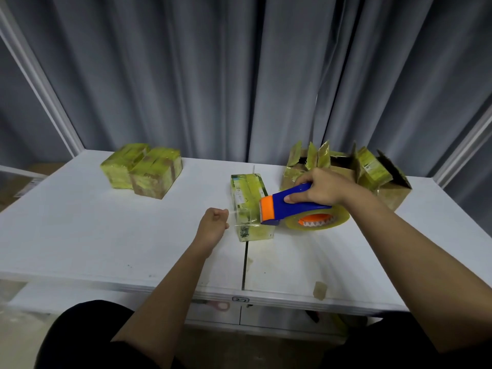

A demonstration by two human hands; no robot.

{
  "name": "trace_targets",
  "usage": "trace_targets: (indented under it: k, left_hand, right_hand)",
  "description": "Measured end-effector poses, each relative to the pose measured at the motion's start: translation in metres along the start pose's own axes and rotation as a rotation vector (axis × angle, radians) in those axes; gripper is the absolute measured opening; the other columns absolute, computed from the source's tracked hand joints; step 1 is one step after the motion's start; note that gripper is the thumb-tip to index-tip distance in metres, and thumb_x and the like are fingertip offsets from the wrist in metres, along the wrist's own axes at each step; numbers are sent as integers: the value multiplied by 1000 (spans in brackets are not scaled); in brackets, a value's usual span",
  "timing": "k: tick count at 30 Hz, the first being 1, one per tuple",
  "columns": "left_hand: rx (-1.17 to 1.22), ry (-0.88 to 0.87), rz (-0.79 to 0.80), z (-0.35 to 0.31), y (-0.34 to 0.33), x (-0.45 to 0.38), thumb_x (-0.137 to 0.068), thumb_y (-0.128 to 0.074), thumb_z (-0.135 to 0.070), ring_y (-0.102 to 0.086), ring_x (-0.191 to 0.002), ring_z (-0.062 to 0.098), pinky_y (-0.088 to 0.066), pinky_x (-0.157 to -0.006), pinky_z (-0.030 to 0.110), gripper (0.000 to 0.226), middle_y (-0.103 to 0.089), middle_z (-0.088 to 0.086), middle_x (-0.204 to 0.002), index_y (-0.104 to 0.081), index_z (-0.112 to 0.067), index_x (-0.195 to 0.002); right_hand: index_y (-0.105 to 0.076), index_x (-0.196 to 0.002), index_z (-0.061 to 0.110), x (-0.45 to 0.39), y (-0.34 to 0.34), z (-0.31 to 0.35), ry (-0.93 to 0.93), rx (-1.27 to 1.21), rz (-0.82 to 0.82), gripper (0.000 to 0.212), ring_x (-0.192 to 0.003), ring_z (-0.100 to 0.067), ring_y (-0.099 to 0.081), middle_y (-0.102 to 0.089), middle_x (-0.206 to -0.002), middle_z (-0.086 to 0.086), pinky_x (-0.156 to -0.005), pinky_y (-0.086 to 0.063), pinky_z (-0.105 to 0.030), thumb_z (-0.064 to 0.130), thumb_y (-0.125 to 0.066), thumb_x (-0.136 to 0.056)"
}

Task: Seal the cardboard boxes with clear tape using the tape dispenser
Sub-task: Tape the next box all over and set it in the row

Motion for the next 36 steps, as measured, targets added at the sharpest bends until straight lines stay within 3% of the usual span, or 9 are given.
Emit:
trace_targets:
  k: [6,12,17,28,36]
  left_hand:
    - [5,-66,-58,-6,2,-4,-96,-53,-29,-57,-73,9,-38,-61,24,20,-51,-4,-80,-48,-9,-96]
    - [39,4,-79,0,2,-10,-96,-54,-29,-56,-71,7,-37,-58,24,18,-51,-4,-81,-47,-17,-83]
    - [55,52,-47,9,1,-12,-96,-53,-29,-57,-71,8,-36,-56,24,20,-51,-2,-80,-49,-9,-95]
    - [188,168,45,40,-8,-11,-95,-55,-30,-44,-63,11,-37,-56,23,22,-46,1,-71,-51,-11,-86]
    - [287,281,102,37,-38,-4,-98,-48,-35,-49,-60,9,-35,-47,17,18,-53,1,-78,-49,-18,-94]
  right_hand:
    - [-64,-110,25,-10,7,6,5,21,31,48,-82,-8,-62,-65,-92,10,-68,-53,-24,58,-70,-76]
    - [-65,-105,26,-22,10,11,28,59,63,43,-81,-10,-63,-67,-96,7,-66,-52,-23,58,-70,-76]
    - [-64,-107,24,-29,6,13,28,95,102,44,-81,-10,-63,-67,-97,6,-68,-54,-24,57,-70,-77]
    - [-68,-104,24,-42,-8,3,2,74,145,44,-84,-12,-64,-68,-96,5,-79,-58,-34,57,-71,-75]
    - [-68,-104,23,-42,-10,3,4,68,145,43,-83,-11,-64,-68,-95,6,-74,-56,-29,55,-71,-76]
Point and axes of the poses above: each hand's wrist, its own x-axis away from the middle knuckle, its own y-axis out of the back of the hand, z = x × y, the point moved 3 cm from there along -x, towards the middle knuckle
